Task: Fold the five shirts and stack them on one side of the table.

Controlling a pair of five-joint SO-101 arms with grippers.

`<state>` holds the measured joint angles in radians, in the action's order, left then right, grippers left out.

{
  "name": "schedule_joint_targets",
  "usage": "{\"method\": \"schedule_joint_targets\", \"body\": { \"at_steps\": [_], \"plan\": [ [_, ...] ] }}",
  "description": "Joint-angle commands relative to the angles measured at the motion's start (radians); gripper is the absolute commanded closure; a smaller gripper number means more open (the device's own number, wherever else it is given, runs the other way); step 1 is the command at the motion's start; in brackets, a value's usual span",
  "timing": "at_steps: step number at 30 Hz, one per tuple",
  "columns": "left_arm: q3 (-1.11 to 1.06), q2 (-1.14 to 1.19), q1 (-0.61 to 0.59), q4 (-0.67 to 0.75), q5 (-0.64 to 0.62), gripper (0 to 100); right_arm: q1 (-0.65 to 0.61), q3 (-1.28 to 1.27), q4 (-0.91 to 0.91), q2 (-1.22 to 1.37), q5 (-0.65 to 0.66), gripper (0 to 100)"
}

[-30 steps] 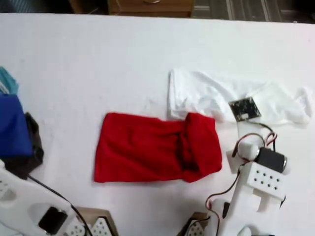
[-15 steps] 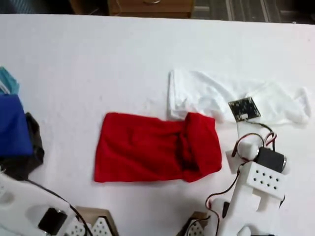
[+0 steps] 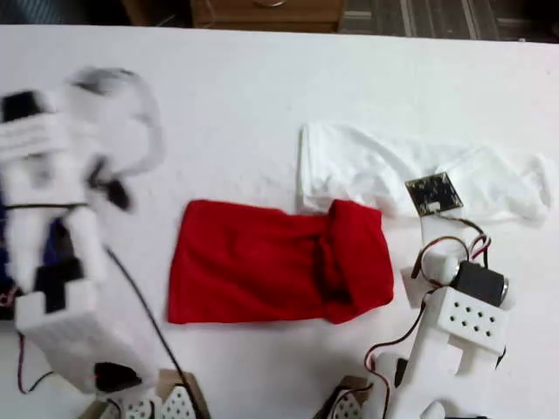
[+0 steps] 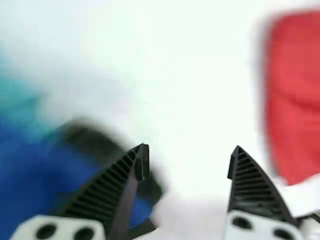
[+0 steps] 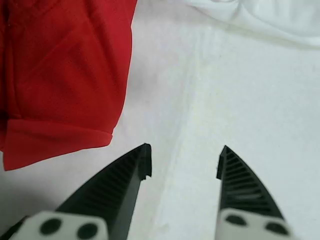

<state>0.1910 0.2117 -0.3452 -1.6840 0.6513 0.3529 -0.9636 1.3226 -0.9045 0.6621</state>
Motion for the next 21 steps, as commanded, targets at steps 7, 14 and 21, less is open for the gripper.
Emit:
{"method": "schedule_joint_targets", "body": {
  "at_steps": [7, 14, 21],
  "plan": [
    [-0.532, -0.106, 0.33, 0.431, -0.138, 73, 0.007, 0.003, -0.004, 0.004, 0.002, 78.7],
    [-0.581, 0.043, 0.448, 0.457, -0.227, 69, 0.007, 0.003, -0.005, -0.002, 0.002, 78.7],
    [-0.216, 0.339, 0.456, 0.173, -0.338, 90, 0.008, 0.003, -0.005, -0.002, 0.002, 78.7]
  ]
}}
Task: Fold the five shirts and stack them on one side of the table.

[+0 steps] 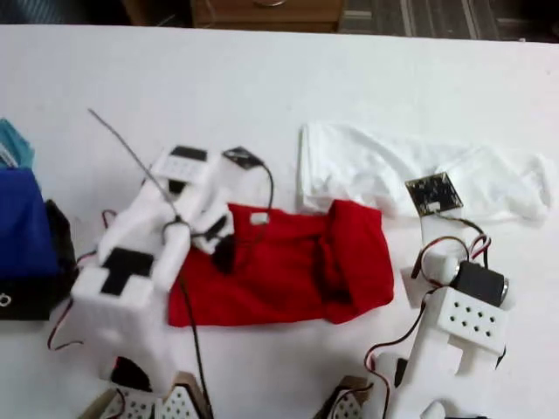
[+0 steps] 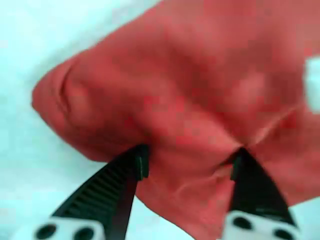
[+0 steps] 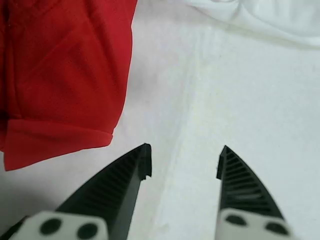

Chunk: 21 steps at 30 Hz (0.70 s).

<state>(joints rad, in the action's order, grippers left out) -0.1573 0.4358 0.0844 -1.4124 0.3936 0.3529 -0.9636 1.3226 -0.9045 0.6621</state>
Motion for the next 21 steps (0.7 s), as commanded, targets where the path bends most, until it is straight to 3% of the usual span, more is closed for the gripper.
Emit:
{"method": "schedule_joint_targets", "body": {
  "at_steps": [1, 3, 7, 11, 15, 21],
  "plan": [
    [0.185, 0.164, 0.014, -0.13, -0.129, 97, 0.008, 0.003, -0.005, -0.002, 0.002, 78.7],
    [0.28, 0.258, -0.017, -0.195, -0.206, 95, 0.008, 0.003, -0.005, -0.002, 0.002, 78.7],
    [0.44, 0.4, -0.08, -0.325, -0.187, 98, 0.008, 0.003, -0.005, -0.002, 0.002, 78.7],
    [0.538, 0.394, -0.213, -0.373, -0.199, 98, 0.008, 0.003, -0.005, -0.002, 0.002, 78.7],
    [0.545, 0.19, -0.399, -0.373, -0.187, 98, 0.008, 0.003, -0.005, -0.002, 0.002, 78.7],
    [0.613, -0.338, -0.713, -0.362, -0.055, 98, 0.008, 0.003, -0.005, -0.002, 0.002, 78.7]
  ]
}}
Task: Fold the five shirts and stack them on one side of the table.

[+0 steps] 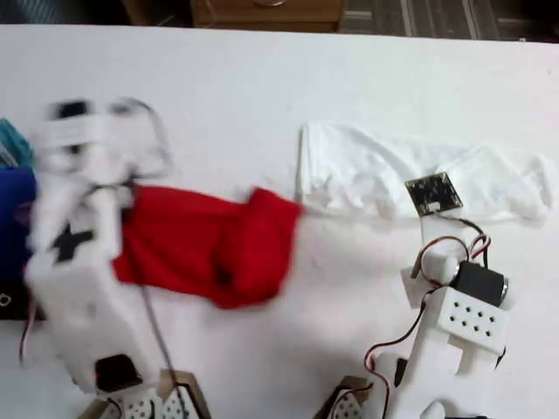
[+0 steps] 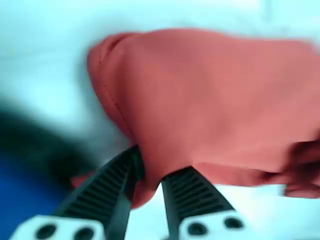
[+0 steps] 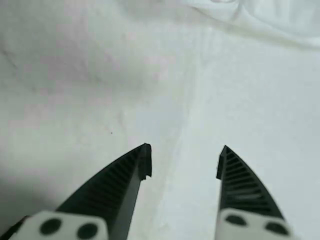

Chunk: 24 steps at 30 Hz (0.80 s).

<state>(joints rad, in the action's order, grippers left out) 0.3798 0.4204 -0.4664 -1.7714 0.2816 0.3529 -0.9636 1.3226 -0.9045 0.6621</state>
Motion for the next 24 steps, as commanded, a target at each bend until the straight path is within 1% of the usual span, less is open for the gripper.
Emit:
{"method": "schedule_joint_targets", "body": {
  "at_steps": [1, 3, 5, 7, 10, 12, 15, 18, 21, 24],
  "plan": [
    [0.108, -0.404, -0.218, 0.015, 0.084, 98, 0.008, 0.003, -0.004, -0.002, 0.002, 78.7],
    [0.156, -0.535, -0.333, 0.084, 0.15, 98, 0.008, 0.003, -0.004, -0.002, 0.002, 78.7],
    [0.17, -0.609, -0.437, 0.18, 0.195, 98, 0.007, 0.003, -0.004, -0.002, 0.002, 78.7],
    [0.153, -0.629, -0.525, 0.267, 0.219, 98, 0.007, 0.003, -0.004, -0.002, 0.002, 78.7],
    [0.094, -0.6, -0.628, 0.362, 0.222, 98, 0.005, 0.003, -0.004, -0.002, 0.0, 78.7],
    [0.036, -0.552, -0.677, 0.433, 0.222, 98, 0.005, 0.003, -0.004, -0.002, 0.0, 78.7],
    [-0.045, -0.44, -0.75, 0.595, 0.215, 98, 0.007, 0.003, -0.004, -0.002, 0.0, 78.8],
    [-0.044, -0.301, -0.85, 0.756, 0.195, 98, 0.007, 0.003, 0.001, -0.004, 0.0, 78.9],
    [0.042, -0.167, -0.944, 0.859, 0.15, 98, 0.008, 0.003, 0.001, -0.004, 0.0, 78.9],
    [0.168, -0.048, -1.007, 0.895, 0.115, 98, 0.008, 0.003, 0.001, -0.004, 0.0, 78.9]
  ]
}}
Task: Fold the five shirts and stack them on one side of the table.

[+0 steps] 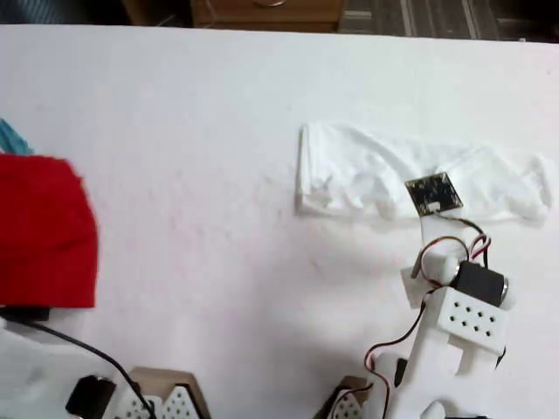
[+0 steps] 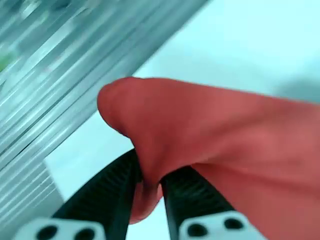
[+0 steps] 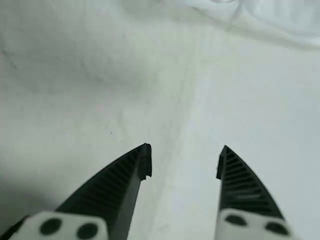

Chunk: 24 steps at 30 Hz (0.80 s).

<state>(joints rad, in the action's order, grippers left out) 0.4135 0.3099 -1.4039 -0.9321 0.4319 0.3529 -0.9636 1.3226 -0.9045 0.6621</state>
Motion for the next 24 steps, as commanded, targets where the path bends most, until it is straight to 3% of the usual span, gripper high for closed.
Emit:
{"method": "schedule_joint_targets", "body": {
  "at_steps": [1, 4, 7, 10, 14, 16, 21, 24],
  "plan": [
    [0.173, 0.098, -0.074, 0.054, -0.046, 98, 0.008, 0.003, 0.001, -0.004, 0.0, 78.9],
    [0.269, 0.193, -0.069, 0.049, -0.055, 98, 0.008, 0.003, 0.001, -0.004, 0.002, 78.9],
    [0.328, 0.25, -0.015, -0.055, -0.028, 96, 0.008, 0.003, 0.001, -0.004, 0.002, 78.9],
    [0.372, 0.288, 0.048, -0.176, 0.068, 84, 0.008, 0.003, 0.001, -0.004, 0.002, 78.9],
    [0.427, 0.307, 0.104, -0.311, 0.077, 69, 0.008, 0.003, 0.001, -0.004, 0.002, 78.8],
    [0.489, 0.307, 0.109, -0.373, 0.041, 70, 0.008, 0.002, 0.002, -0.004, 0.002, 78.8],
    [0.834, 0.313, 0.028, -0.396, -0.218, 69, 0.008, 0.002, 0.016, -0.004, 0.002, 78.8],
    [0.997, 0.313, 0.072, -0.525, -0.189, 68, 0.007, 0.002, 0.013, -0.004, 0.002, 78.8]
  ]
}}
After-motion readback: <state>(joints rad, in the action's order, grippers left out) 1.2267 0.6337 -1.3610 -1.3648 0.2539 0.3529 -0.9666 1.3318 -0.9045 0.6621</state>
